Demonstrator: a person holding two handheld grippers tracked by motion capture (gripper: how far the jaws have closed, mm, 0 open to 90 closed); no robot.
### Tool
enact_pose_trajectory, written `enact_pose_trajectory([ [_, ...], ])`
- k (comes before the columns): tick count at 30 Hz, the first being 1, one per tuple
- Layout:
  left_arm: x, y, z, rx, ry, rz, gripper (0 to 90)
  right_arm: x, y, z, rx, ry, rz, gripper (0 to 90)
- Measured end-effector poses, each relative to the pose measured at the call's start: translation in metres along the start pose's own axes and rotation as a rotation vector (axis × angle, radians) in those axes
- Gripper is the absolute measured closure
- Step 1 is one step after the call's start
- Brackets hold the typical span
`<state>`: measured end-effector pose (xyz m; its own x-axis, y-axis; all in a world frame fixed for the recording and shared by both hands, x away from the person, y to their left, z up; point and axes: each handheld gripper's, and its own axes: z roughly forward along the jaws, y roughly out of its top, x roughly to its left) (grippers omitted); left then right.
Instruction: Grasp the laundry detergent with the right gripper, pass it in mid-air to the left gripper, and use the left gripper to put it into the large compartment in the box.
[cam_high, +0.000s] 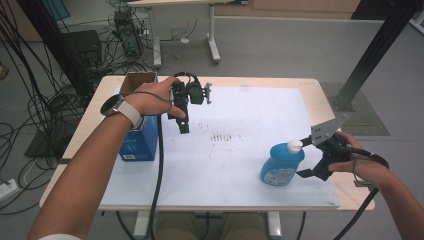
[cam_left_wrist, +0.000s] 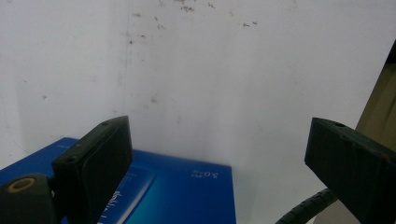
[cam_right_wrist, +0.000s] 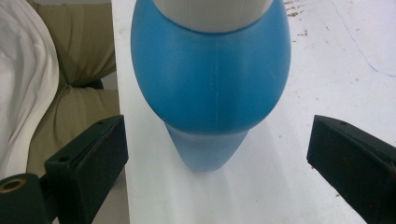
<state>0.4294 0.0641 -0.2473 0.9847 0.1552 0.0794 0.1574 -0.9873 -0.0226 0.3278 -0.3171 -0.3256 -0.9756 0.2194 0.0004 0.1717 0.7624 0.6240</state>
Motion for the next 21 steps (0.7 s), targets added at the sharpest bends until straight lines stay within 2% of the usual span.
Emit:
enact_pose_trajectory([
  [21,-0.0003,0.0005,0.0005,-0.004,0.0,0.001,8.1,0.0002,-0.0004,0.001,-0.004,0.001,0.001,5.4],
])
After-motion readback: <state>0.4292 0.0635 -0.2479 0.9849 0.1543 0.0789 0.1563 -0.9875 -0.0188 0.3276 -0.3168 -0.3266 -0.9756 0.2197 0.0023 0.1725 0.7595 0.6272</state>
